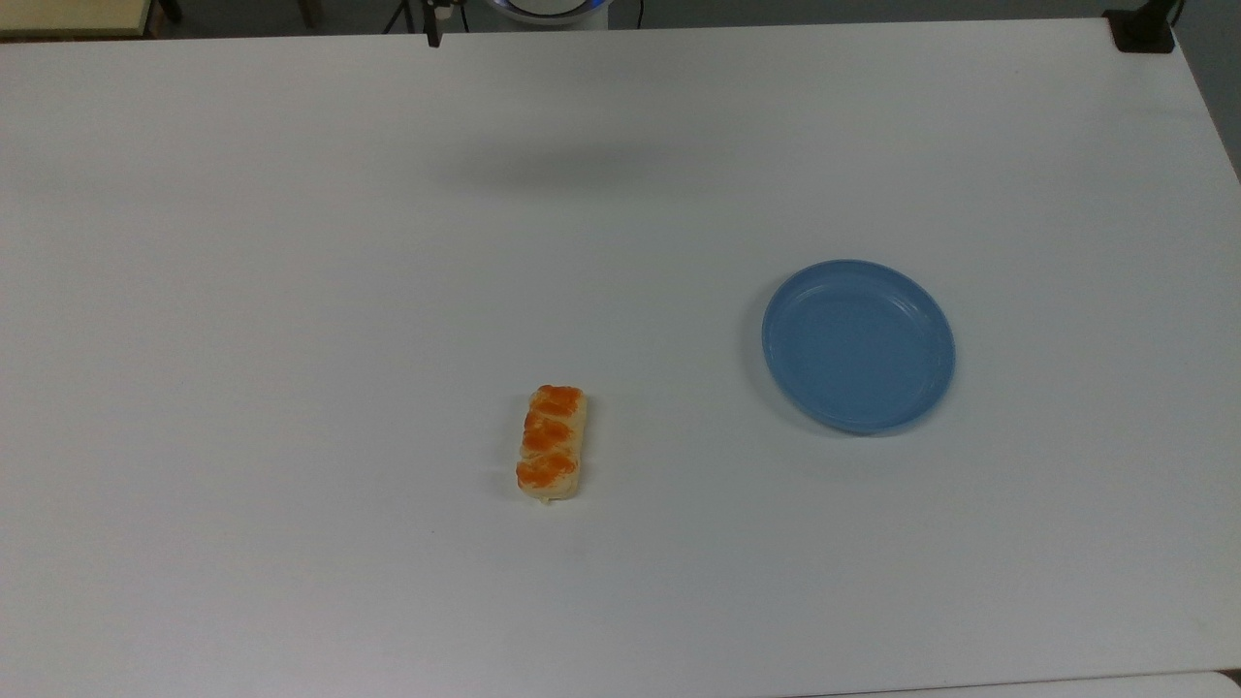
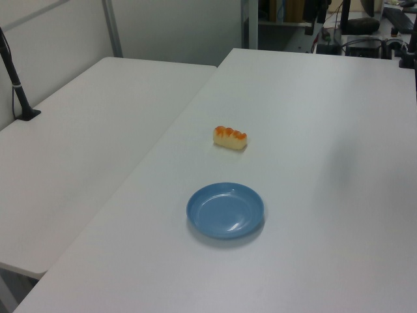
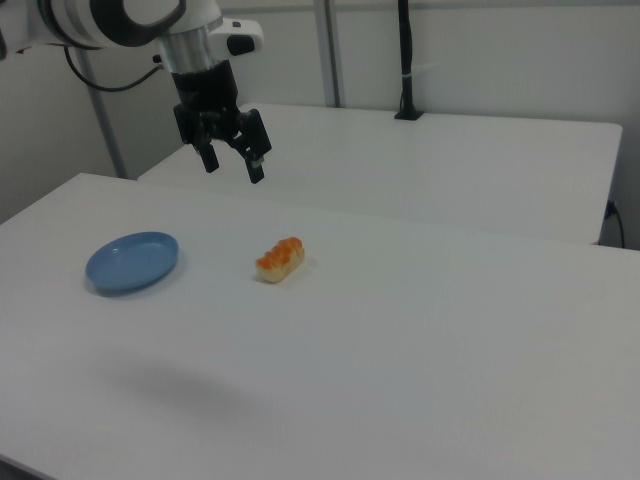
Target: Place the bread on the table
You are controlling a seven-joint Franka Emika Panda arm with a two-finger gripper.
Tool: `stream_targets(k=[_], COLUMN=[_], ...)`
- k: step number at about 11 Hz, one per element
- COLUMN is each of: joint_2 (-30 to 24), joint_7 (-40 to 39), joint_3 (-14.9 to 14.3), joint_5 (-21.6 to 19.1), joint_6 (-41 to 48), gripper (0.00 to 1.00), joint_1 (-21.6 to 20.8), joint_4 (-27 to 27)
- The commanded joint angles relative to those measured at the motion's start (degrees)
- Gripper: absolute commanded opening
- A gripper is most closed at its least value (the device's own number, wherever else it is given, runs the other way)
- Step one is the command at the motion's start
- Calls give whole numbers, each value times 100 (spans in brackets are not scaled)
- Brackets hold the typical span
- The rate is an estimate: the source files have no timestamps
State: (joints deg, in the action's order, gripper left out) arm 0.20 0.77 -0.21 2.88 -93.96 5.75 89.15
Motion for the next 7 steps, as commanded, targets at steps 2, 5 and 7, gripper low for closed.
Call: stream_targets(k=[2, 5, 7], joint_2=[-249, -231, -214], joint_7=[-156, -95, -94], joint_3=[-23, -23, -23], joint_5=[-77, -60, -60], joint_6=[-412, -395, -395], gripper=[100, 100, 100], joint_1=[-47, -215, -206], joint_4=[393, 401, 401])
